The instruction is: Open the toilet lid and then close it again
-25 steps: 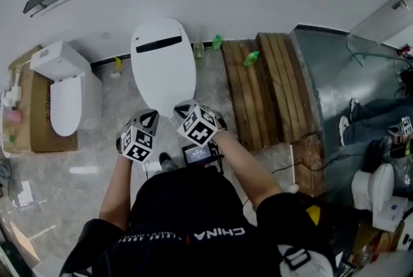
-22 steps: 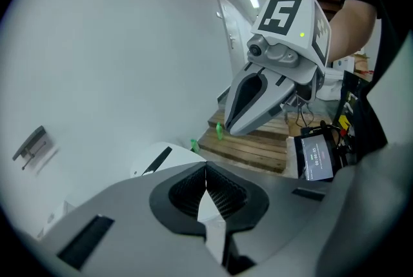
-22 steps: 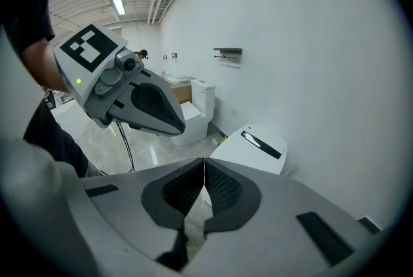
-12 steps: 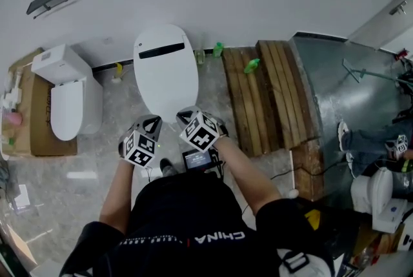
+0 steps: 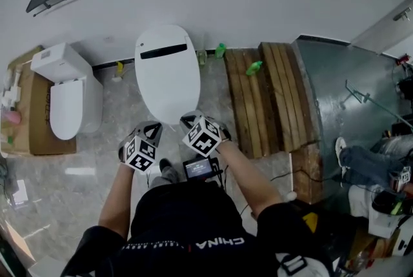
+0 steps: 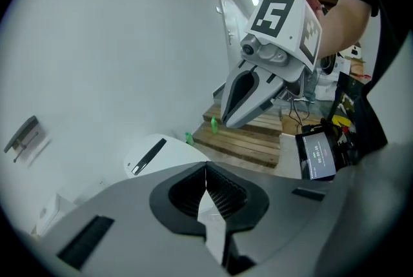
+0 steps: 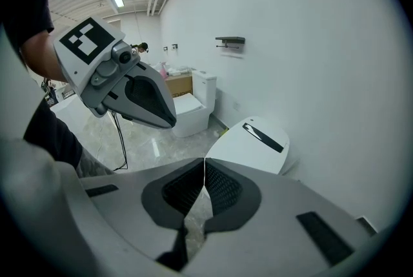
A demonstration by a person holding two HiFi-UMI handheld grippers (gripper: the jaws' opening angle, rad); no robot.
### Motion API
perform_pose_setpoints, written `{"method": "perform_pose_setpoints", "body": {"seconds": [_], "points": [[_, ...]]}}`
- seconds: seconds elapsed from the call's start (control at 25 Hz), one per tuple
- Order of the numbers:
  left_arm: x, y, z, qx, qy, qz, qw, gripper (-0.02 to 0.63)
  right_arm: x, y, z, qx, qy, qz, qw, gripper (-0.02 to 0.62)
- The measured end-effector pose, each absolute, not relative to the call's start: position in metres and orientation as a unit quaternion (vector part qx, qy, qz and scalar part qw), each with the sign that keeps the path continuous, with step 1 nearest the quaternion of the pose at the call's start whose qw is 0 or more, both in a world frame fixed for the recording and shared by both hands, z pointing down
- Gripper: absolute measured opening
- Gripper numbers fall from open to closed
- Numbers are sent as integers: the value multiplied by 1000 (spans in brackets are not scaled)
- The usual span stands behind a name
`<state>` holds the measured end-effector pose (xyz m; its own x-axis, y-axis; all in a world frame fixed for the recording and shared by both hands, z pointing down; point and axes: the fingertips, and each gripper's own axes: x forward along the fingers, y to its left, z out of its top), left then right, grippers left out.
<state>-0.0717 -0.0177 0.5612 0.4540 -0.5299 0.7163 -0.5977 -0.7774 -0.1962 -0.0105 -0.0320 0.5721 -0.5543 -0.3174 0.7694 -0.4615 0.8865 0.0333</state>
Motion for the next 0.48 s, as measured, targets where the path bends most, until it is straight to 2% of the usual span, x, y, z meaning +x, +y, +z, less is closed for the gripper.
{"method": "perform_pose_setpoints", "body": {"seconds": [0.2, 0.48], "points": [[-80, -23, 592, 854, -323, 404, 61, 11, -5, -43, 604, 228, -872, 97, 422, 15], [-83, -26, 681, 860, -304, 403, 79, 12, -3, -44, 704, 220, -865, 120, 434, 15]]}}
